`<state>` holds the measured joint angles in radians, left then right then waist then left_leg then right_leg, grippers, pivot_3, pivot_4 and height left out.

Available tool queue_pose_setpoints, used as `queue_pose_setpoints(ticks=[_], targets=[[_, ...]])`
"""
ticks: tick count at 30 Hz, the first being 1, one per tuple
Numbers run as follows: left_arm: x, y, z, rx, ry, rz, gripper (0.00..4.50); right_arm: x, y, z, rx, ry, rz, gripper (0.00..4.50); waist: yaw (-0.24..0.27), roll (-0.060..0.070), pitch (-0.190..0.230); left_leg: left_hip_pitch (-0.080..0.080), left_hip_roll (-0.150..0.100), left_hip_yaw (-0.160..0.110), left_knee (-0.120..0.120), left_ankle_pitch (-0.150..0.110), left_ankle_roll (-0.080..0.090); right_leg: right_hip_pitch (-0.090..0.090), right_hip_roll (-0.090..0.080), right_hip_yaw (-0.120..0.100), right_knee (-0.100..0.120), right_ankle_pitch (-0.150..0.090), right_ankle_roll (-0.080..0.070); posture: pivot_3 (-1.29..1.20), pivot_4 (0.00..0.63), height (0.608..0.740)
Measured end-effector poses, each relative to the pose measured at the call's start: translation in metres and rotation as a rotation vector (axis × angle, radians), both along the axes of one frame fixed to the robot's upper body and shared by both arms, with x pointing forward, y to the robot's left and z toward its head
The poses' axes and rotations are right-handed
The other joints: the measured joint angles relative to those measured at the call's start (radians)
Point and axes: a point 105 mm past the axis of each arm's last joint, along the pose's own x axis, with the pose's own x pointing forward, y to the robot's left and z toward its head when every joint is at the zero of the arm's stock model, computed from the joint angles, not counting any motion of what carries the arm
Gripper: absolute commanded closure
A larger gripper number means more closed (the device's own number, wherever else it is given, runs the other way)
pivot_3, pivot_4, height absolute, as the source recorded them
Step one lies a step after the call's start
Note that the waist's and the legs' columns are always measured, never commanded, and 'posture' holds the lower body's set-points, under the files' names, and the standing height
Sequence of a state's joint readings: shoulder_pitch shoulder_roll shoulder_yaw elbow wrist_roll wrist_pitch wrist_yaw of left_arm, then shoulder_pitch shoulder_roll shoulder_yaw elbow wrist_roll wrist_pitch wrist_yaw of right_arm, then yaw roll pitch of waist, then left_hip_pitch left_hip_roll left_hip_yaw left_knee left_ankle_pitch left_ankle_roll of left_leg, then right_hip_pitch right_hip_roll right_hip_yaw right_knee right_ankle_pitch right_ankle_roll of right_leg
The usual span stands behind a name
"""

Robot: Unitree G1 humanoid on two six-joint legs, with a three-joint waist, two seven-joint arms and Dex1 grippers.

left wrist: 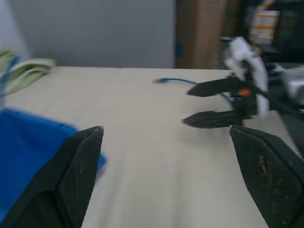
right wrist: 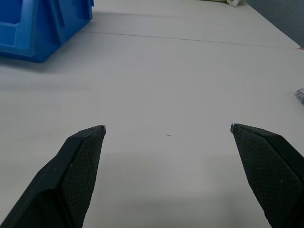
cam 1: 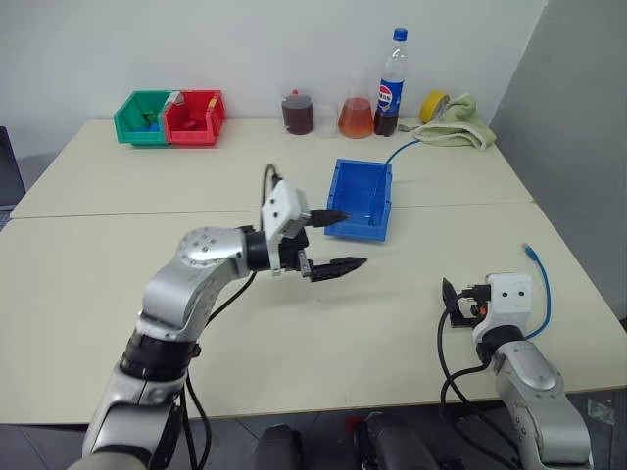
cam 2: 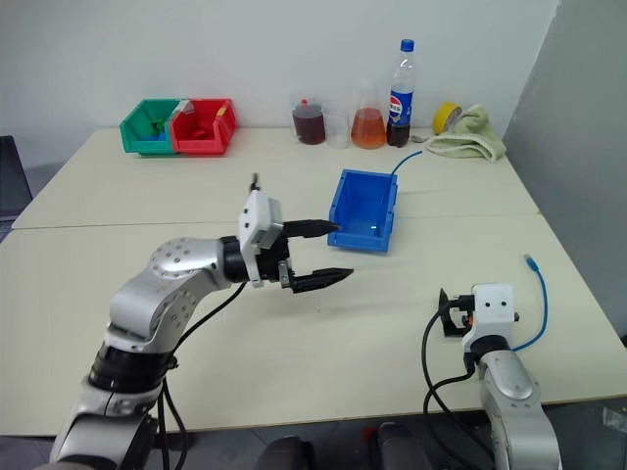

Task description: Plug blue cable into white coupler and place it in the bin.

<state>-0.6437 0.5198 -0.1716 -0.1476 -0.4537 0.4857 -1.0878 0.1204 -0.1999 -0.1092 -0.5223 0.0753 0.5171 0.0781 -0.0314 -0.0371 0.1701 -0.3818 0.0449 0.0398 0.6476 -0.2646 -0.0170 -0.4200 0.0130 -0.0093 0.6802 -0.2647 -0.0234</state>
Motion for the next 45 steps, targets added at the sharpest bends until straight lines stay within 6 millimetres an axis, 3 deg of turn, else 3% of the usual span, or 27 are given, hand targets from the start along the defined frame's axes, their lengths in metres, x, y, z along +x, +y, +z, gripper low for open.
queue_pose_setpoints(ticks=[4, 9, 12, 14, 19, 23, 35, 42, 45], targets=[[0.004, -0.003, -0.01, 0.05, 0.0, -0.08, 0.04, 0.0, -0.019, 0.008, -0.057, 0.011, -0.02, 0.0, 0.0, 0.0, 0.0, 0.0, 0.0, 0.0, 0.001, 0.0, 0.0, 0.0, 0.0, 0.0, 0.0, 0.0, 0.0, 0.0, 0.15, 0.74], [0.005, -0.005, -0.02, 0.073, -0.011, -0.113, 0.04, 0.009, -0.044, 0.033, -0.101, 0.004, -0.021, 0.0, 0.001, 0.0, 0.0, 0.0, 0.0, 0.0, 0.001, 0.0, 0.0, 0.0, 0.0, 0.0, 0.0, 0.0, 0.0, 0.0, 0.15, 0.74], [0.009, -0.012, -0.022, 0.067, -0.023, -0.124, 0.04, 0.026, -0.089, 0.049, -0.123, 0.053, -0.058, 0.0, 0.005, 0.0, 0.0, 0.0, -0.002, 0.001, 0.002, 0.0, 0.0, 0.001, 0.0, 0.0, 0.0, 0.0, 0.001, 0.0, 0.15, 0.74], [0.009, -0.014, -0.022, 0.061, -0.028, -0.128, 0.04, 0.029, -0.105, 0.054, -0.11, 0.061, -0.084, 0.0, 0.005, 0.0, 0.0, -0.001, -0.002, 0.0, 0.001, 0.0, 0.001, 0.001, 0.0, 0.0, 0.0, 0.0, 0.001, 0.0, 0.15, 0.74], [0.009, -0.021, -0.022, 0.057, -0.039, -0.151, 0.04, 0.044, -0.14, 0.042, -0.026, 0.186, -0.074, 0.0, 0.001, 0.001, 0.001, -0.001, -0.002, 0.001, 0.0, 0.0, 0.001, 0.0, 0.001, 0.002, -0.001, 0.0, 0.0, 0.0, 0.15, 0.74], [0.007, -0.023, -0.023, 0.061, -0.038, -0.169, 0.04, 0.052, -0.156, 0.034, 0.053, 0.242, -0.06, 0.0, 0.001, 0.001, 0.001, 0.0, -0.002, 0.001, 0.0, 0.0, 0.001, 0.0, 0.001, 0.002, -0.001, 0.0, 0.0, 0.0, 0.15, 0.74], [0.004, -0.023, -0.026, 0.075, -0.023, -0.186, 0.04, 0.075, -0.165, 0.022, 0.21, 0.269, 0.061, 0.0, 0.001, 0.001, 0.001, 0.0, -0.001, 0.002, 0.0, 0.001, 0.0, 0.0, 0.001, 0.002, 0.0, 0.0, 0.0, 0.0, 0.15, 0.74], [0.004, -0.019, -0.028, 0.084, -0.017, -0.169, 0.04, 0.068, -0.172, -0.003, 0.161, 0.369, 0.061, 0.0, 0.001, 0.001, 0.001, 0.0, -0.001, 0.003, 0.001, 0.001, 0.0, 0.0, 0.0, 0.004, 0.0, 0.0, 0.0, 0.0, 0.15, 0.74], [0.004, -0.02, -0.028, 0.082, -0.021, -0.164, 0.04, 0.067, -0.176, -0.004, 0.126, 0.375, 0.054, 0.0, 0.002, 0.001, 0.001, 0.0, -0.001, 0.003, 0.001, 0.001, 0.0, 0.0, 0.0, 0.003, 0.0, 0.0, 0.0, 0.0, 0.15, 0.74]])
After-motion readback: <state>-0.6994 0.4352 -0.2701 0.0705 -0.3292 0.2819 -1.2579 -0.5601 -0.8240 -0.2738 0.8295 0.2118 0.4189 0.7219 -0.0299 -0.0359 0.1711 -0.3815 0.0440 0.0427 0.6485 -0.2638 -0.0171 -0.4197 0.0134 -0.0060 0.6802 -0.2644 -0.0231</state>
